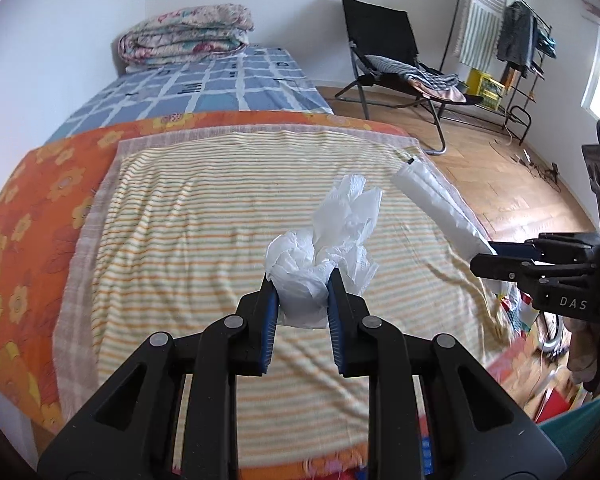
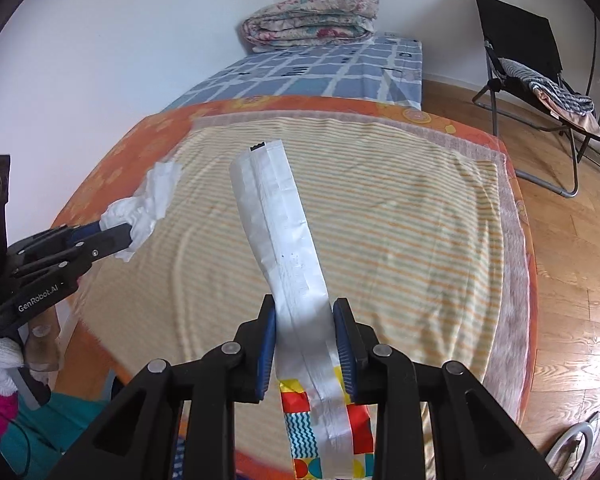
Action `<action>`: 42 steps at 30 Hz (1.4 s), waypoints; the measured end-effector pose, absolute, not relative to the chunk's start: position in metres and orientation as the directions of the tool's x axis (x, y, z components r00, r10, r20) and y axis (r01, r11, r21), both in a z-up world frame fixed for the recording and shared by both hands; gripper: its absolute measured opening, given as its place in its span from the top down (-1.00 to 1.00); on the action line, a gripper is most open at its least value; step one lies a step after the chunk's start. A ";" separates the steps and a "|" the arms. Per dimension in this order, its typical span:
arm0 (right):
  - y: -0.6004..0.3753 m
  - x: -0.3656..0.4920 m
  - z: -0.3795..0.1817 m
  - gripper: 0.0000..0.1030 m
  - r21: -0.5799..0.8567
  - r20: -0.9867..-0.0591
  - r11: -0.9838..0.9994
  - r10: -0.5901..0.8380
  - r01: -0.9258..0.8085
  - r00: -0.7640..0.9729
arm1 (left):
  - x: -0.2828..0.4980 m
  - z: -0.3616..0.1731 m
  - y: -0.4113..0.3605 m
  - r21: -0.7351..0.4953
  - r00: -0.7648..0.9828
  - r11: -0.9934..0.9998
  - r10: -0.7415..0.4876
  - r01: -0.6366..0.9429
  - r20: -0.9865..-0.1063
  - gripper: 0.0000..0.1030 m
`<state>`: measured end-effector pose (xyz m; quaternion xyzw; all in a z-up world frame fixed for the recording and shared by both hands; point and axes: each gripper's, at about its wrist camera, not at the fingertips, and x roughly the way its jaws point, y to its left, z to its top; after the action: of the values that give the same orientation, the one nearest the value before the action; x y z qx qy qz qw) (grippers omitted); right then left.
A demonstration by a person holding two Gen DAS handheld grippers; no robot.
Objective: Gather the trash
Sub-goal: 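Carry the bag and tube wrapper over the blue basket and release both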
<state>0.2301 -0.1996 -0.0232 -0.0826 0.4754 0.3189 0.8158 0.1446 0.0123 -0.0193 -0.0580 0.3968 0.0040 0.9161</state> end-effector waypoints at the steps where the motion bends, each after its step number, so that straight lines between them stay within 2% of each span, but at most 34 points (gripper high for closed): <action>1: -0.200 0.224 -0.023 0.46 0.174 -0.828 0.782 0.445 -0.598 0.342 | 0.136 -0.018 0.010 -0.100 0.687 0.994 -0.041 -0.045 -0.725 0.58; 9: -0.207 0.167 -0.025 0.46 0.250 -0.825 0.751 0.496 -0.611 0.273 | 0.082 -0.016 -0.003 -0.051 0.696 0.999 -0.040 0.005 -0.717 0.58; 16: -0.210 0.115 -0.044 0.46 0.283 -0.839 0.712 0.509 -0.643 0.195 | 0.047 -0.036 -0.007 -0.033 0.663 0.999 -0.039 0.021 -0.748 0.58; 30: -0.207 0.061 -0.106 0.46 0.303 -0.899 0.661 0.438 -0.686 0.025 | -0.003 -0.085 -0.006 -0.049 0.563 0.999 -0.053 0.022 -0.825 0.58; 42: -0.194 0.048 -0.142 0.46 0.308 -0.930 0.654 0.361 -0.691 -0.072 | -0.022 -0.115 -0.013 -0.068 0.484 0.997 -0.082 0.047 -0.871 0.58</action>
<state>0.0483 -0.1943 -0.1423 -0.1335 0.6171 0.3938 0.6680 -0.0219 -0.0133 -0.1147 -0.0173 0.5067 -0.0374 0.8611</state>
